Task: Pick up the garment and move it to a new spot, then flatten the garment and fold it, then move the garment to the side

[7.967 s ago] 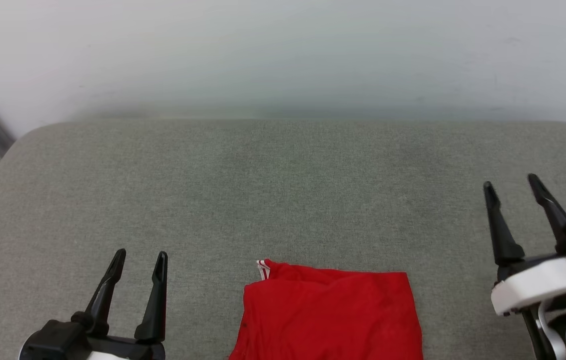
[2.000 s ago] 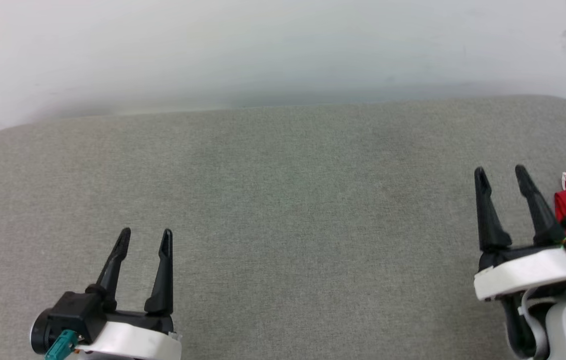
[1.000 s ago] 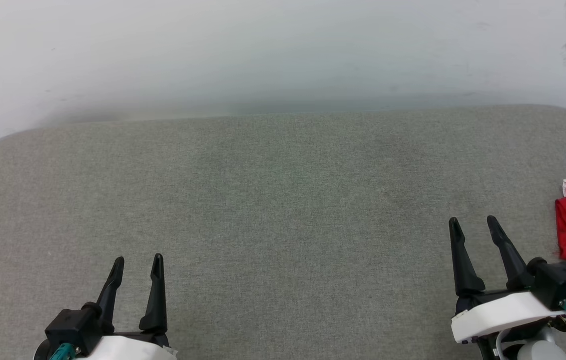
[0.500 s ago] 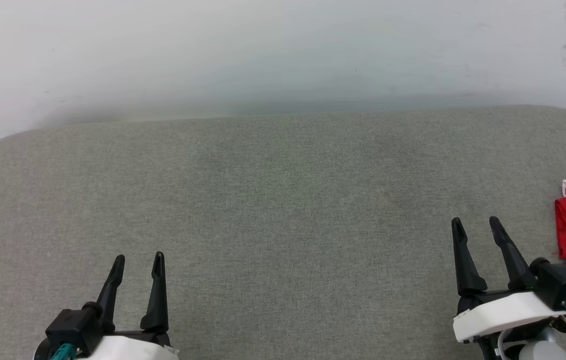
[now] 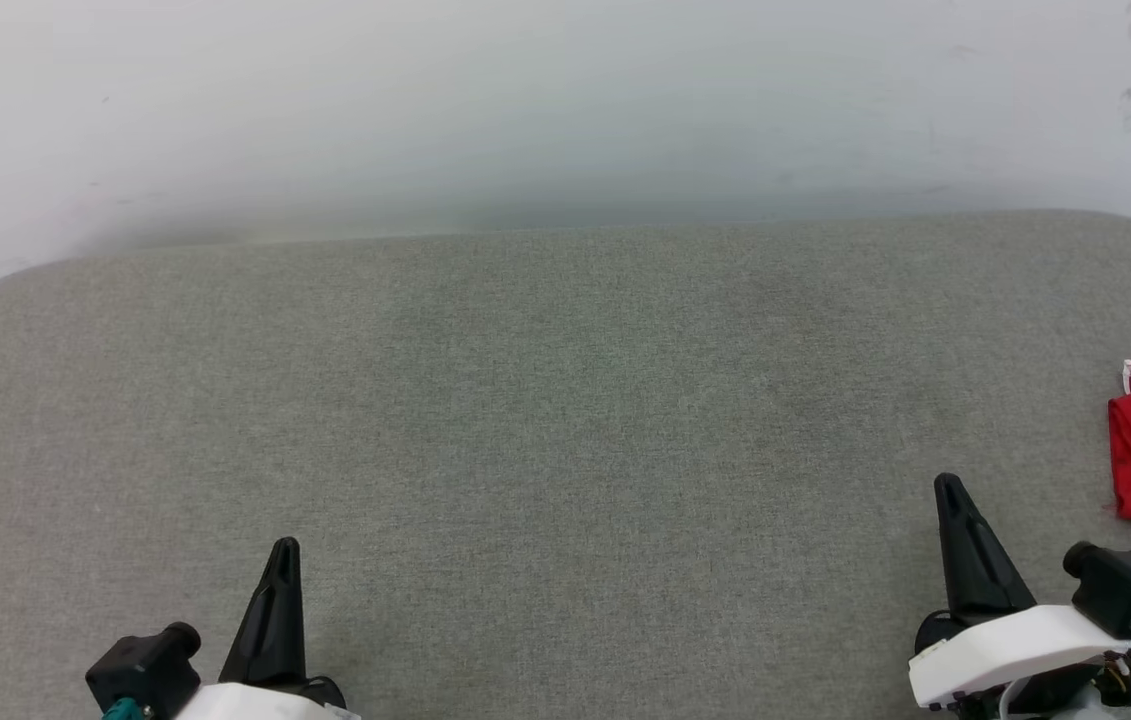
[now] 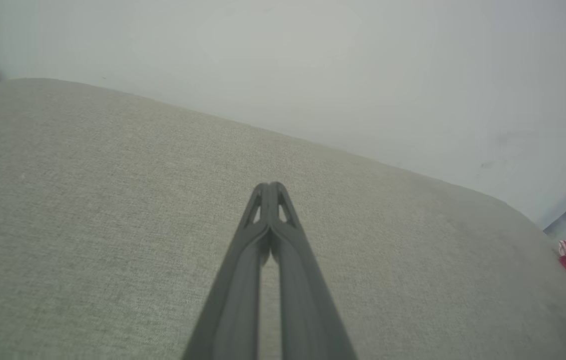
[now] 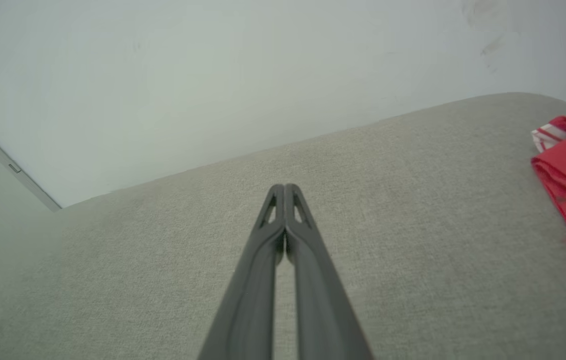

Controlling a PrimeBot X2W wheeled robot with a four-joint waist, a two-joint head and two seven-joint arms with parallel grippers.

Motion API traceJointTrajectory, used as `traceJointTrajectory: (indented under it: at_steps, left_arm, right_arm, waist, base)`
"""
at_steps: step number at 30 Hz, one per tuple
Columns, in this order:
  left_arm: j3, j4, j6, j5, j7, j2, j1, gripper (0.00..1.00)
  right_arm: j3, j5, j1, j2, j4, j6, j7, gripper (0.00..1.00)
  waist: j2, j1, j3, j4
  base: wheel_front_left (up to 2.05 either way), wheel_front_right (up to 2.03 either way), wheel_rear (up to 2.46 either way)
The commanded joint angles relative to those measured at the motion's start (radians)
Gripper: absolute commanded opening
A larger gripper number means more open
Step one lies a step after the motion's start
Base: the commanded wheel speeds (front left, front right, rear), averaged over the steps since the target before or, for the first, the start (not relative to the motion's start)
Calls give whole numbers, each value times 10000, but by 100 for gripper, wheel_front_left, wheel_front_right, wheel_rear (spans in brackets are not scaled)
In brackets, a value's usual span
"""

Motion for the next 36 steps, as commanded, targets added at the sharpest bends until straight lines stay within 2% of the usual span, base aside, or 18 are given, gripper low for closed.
traceJointTrajectory:
  at_steps: [1,18,36]
  left_arm:
    - [20,-108,11,-329,41,77,-239,0]
    - [62,312,-5,-3180,691,180,-681,0]
    - [151,585,-11,-5619,1297,226,-1021,0]
  right_arm:
    - [-49,344,-195,-24,-125,0,53,0]
    - [-257,3195,-354,-64,-8,-1,670,0]
    - [-461,5660,-480,-82,89,-1,1226,0]
  waist:
    - [0,0,-3,0]
    - [0,0,-50,-4]
    - [0,0,-99,-10]
  base:
    - [0,0,0]
    - [0,0,0]
    - [0,0,0]
